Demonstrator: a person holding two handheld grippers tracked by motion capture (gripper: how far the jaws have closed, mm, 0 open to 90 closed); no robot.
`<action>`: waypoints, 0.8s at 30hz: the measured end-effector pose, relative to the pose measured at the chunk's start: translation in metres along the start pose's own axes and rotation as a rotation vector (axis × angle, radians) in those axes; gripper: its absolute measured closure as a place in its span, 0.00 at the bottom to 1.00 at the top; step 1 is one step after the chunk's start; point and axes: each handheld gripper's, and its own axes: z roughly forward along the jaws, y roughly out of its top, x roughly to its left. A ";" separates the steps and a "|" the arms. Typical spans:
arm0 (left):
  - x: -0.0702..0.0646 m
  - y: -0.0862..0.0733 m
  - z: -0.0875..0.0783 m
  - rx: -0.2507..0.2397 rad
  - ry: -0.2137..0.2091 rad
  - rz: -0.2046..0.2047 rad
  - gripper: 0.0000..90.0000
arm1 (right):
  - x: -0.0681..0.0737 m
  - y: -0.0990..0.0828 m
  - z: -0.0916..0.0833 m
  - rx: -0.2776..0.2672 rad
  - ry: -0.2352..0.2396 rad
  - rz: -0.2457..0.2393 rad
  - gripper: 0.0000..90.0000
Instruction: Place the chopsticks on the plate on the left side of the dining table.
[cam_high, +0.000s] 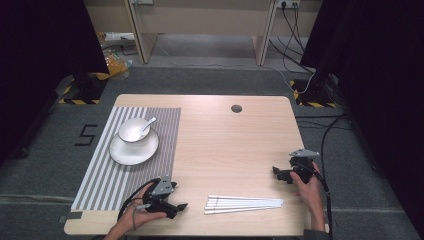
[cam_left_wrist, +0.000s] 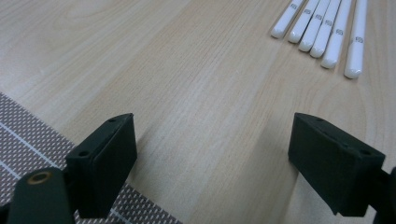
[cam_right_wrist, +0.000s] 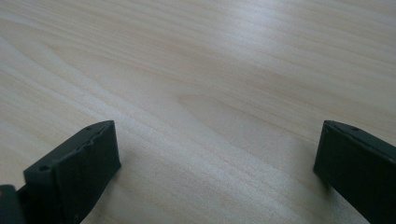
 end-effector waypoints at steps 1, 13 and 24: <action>0.000 0.000 0.000 0.000 0.000 0.000 0.16 | 0.000 0.000 0.000 0.000 0.000 0.000 0.00; 0.000 0.000 0.000 -0.001 0.002 -0.003 0.16 | 0.000 0.000 0.000 0.000 0.000 0.000 0.00; 0.004 0.007 -0.005 -0.013 -0.022 -0.009 0.20 | 0.000 0.000 0.000 0.000 0.000 0.000 0.00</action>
